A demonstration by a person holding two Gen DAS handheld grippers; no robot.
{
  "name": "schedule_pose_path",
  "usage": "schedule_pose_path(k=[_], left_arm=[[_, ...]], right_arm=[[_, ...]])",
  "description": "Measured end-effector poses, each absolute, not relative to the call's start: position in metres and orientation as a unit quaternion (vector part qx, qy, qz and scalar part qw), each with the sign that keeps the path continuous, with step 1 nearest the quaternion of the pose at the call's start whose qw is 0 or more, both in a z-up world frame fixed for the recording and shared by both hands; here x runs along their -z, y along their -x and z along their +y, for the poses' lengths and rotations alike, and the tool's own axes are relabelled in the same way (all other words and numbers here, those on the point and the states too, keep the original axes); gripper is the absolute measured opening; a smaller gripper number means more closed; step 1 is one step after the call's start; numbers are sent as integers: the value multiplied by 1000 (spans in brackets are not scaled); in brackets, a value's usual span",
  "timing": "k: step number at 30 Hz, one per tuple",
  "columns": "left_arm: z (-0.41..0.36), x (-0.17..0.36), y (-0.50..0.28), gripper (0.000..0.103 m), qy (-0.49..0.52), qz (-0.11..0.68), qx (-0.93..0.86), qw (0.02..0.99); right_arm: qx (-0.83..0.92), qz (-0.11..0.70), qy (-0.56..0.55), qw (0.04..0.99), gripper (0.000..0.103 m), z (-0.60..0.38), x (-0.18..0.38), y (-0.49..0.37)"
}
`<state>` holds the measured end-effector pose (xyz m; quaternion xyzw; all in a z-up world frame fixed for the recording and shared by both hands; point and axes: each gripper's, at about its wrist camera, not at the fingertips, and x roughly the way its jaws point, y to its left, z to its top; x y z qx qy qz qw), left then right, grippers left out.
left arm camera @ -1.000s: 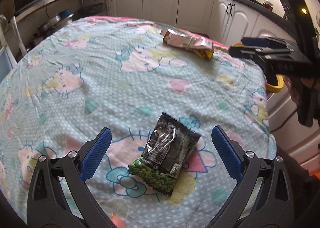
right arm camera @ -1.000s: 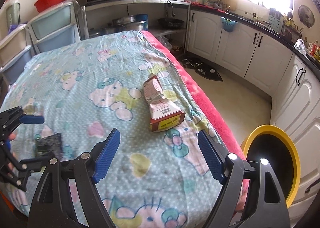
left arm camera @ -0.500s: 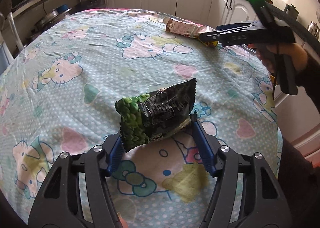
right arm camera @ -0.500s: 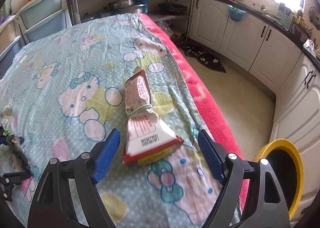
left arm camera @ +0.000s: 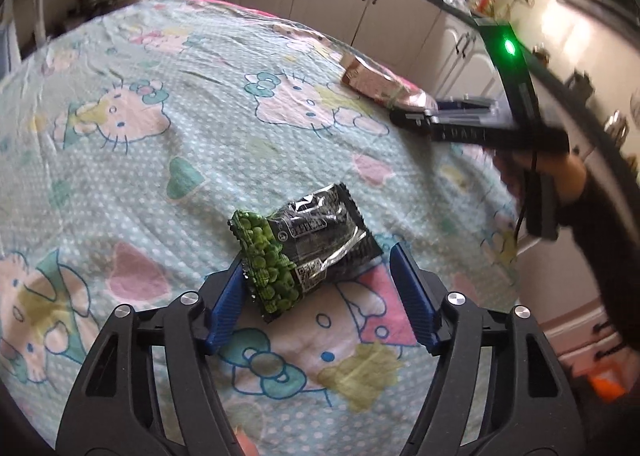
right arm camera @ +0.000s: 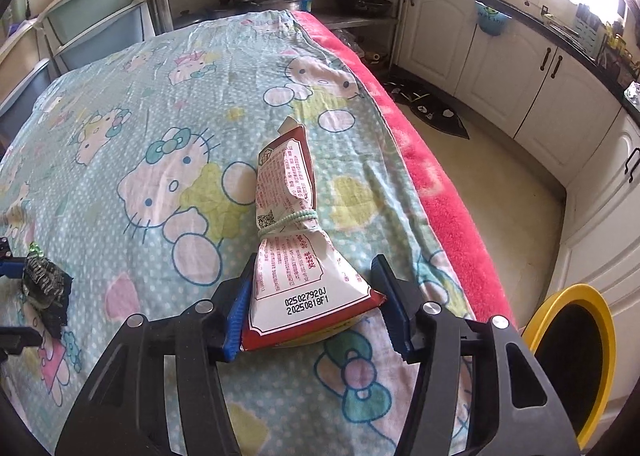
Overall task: Collect trash
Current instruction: 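Grasp the pink box with the right tool while the left tool grasps the dark snack bag, then carry the pink box and dark snack bag over the yellow bin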
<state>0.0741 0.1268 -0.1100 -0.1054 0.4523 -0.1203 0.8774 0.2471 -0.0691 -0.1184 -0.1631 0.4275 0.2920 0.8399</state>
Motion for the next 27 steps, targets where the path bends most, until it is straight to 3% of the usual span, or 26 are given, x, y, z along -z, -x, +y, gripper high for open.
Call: schedule_pose_path(k=[5, 8, 11, 16, 27], left_arm=[[140, 110, -82, 58, 176, 451, 124, 866], [144, 111, -86, 31, 191, 454, 112, 863], [144, 111, -89, 26, 194, 458, 112, 861], [130, 98, -89, 8, 167, 448, 120, 870], [77, 69, -106, 7, 74, 422, 132, 894]], right_arm=[[-291, 424, 157, 843, 53, -75, 117, -238], [-292, 421, 155, 845, 53, -78, 116, -230], [-294, 418, 149, 846, 53, -82, 114, -223], [-302, 409, 143, 849, 53, -86, 107, -207], [-317, 393, 123, 855, 53, -104, 85, -174]])
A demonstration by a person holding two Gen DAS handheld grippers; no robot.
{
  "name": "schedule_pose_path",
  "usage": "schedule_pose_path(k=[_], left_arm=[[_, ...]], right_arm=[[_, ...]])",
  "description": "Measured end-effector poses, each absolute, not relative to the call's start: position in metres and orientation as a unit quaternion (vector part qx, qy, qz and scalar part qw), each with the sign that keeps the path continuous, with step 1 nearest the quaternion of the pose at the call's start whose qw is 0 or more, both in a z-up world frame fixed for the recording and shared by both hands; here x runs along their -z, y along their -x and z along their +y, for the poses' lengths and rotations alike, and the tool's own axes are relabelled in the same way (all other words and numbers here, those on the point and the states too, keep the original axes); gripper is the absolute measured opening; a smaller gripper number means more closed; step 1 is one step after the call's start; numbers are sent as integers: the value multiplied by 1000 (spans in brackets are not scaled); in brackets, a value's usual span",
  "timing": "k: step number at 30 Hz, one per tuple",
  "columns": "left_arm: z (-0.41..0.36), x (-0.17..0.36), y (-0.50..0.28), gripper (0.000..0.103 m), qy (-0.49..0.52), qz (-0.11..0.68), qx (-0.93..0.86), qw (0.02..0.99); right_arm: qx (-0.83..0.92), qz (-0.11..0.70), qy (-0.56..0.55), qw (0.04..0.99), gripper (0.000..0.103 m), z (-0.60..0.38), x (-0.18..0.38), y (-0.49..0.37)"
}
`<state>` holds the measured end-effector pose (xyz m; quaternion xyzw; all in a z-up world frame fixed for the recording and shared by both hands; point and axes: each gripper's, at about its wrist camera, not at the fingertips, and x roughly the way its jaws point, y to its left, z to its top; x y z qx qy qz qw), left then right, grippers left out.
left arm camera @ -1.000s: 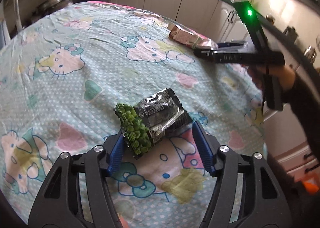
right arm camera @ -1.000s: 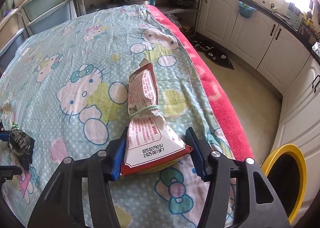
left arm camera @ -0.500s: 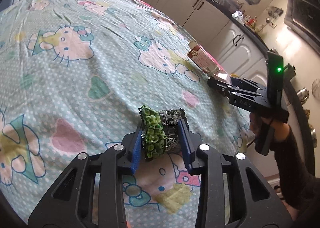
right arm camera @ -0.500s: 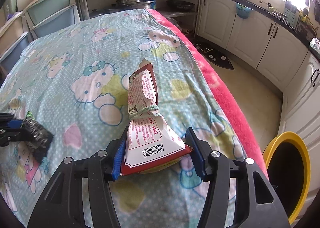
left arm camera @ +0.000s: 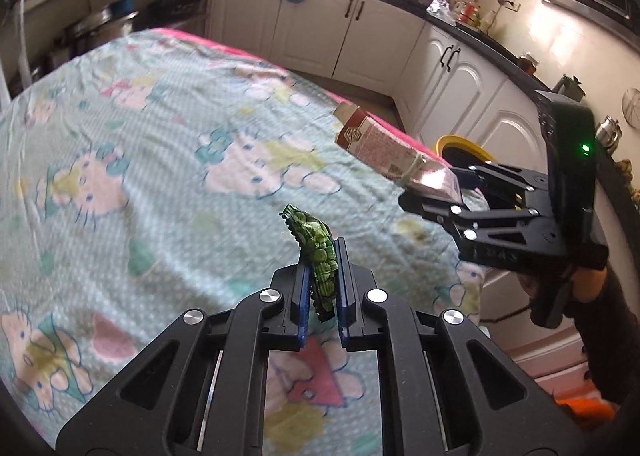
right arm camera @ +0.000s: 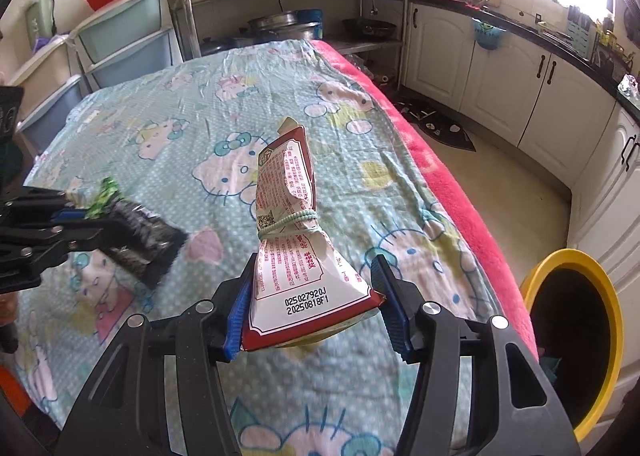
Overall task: Collect trash
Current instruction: 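Carry the pink box and dark snack bag over the yellow bin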
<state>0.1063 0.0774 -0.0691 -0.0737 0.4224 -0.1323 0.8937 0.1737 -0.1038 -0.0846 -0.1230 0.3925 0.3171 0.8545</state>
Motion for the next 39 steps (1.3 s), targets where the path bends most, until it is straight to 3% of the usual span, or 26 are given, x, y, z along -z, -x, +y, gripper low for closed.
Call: schedule_pose_path(k=[39], left_arm=[[-72, -2, -165, 7, 9, 343, 246, 906]], right_arm=[[-169, 325, 47, 929, 53, -271, 10, -152]])
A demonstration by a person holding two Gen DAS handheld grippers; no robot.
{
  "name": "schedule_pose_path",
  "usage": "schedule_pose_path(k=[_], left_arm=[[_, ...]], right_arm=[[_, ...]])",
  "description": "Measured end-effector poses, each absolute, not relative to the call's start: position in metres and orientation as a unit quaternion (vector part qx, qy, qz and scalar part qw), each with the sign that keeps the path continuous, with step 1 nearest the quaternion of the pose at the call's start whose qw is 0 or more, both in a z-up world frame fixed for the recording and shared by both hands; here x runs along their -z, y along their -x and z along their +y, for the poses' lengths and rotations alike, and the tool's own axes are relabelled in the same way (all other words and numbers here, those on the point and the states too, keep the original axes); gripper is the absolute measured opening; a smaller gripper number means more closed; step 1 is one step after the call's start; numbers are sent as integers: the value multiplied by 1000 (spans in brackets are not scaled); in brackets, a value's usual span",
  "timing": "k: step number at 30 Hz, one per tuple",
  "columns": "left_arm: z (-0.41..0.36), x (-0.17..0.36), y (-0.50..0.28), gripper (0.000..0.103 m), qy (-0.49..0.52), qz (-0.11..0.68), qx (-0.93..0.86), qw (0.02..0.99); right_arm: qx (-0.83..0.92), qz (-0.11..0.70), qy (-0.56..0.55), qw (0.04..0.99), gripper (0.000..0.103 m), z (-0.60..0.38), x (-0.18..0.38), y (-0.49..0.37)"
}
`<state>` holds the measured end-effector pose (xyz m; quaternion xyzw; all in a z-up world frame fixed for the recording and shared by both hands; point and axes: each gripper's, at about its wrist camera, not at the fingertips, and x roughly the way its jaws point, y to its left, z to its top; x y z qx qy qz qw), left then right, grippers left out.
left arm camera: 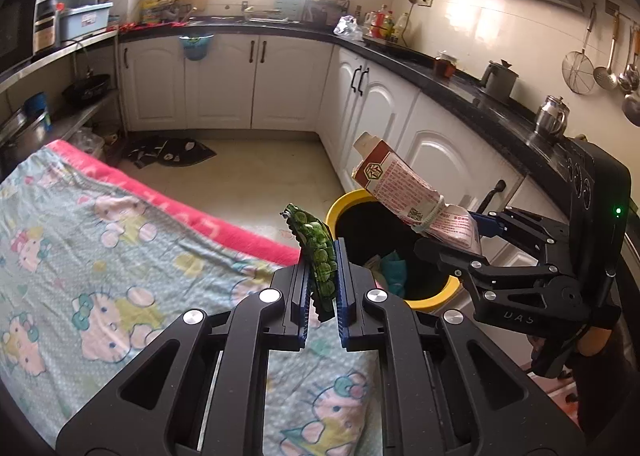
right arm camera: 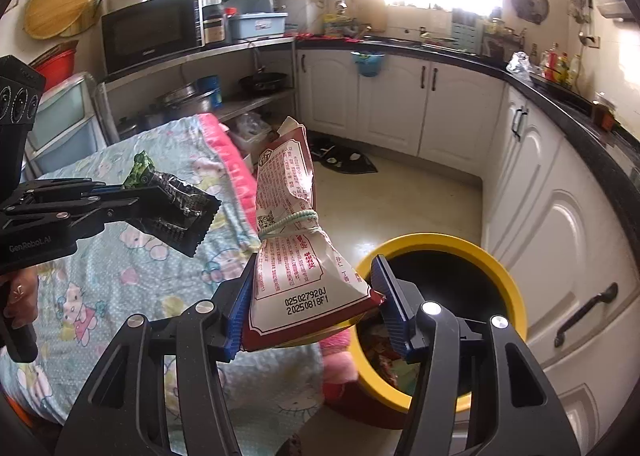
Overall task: Collect trash
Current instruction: 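Carry the pink box and dark snack bag over the yellow bin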
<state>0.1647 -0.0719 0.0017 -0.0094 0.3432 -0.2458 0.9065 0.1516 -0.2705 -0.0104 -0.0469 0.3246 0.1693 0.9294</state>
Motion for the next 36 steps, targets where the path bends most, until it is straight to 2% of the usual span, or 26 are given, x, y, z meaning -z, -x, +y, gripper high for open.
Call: schedule_pose_path(k=[20, 36], left_arm=[[-132, -23, -185, 7, 4, 313, 282, 907], [-188, -13, -212, 7, -1, 313, 302, 901]], right_arm=[[-98, 305, 15, 947, 53, -329, -2, -146], [-22, 302, -7, 953, 53, -381, 8, -147]])
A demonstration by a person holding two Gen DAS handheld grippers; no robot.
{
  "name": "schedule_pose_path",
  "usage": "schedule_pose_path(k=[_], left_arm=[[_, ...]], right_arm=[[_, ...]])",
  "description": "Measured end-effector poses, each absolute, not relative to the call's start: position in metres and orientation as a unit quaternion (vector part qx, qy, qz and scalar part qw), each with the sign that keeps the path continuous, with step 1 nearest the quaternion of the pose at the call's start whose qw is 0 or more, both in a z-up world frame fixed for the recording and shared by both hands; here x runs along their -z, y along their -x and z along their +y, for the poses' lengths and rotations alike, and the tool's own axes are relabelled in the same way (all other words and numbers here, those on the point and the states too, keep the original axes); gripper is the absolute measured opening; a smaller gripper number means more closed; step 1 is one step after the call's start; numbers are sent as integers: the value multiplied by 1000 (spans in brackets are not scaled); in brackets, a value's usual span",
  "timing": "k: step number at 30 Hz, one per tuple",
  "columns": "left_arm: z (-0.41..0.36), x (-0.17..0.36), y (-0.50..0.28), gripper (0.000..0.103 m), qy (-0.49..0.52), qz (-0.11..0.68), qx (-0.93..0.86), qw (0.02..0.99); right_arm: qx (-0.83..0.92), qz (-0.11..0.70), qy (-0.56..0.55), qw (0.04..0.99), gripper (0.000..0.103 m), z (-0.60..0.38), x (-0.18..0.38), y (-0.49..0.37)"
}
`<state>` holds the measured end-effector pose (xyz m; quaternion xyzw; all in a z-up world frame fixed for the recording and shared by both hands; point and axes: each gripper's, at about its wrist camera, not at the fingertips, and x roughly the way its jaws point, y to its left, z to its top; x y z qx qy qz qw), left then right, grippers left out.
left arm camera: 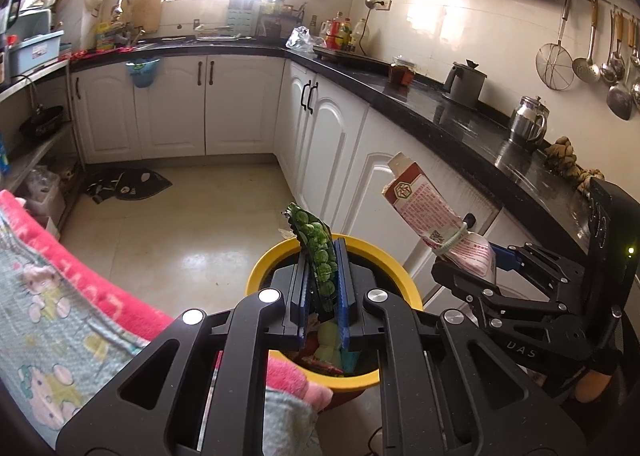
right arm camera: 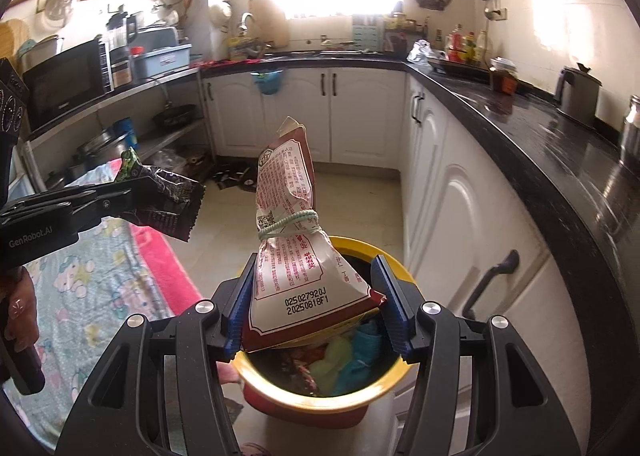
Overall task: Collect trash
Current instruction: 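Carry the pink box and dark snack bag over the yellow bin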
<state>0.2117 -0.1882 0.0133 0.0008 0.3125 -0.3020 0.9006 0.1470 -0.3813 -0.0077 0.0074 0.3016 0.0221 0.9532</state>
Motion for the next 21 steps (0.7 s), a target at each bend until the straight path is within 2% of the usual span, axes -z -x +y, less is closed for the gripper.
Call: schedule_pose_path(k=[21], left_arm=[[-224, 50, -243, 8, -7, 367, 308, 878]], right_arm=[[16, 365, -19, 931, 53, -403, 71, -171]])
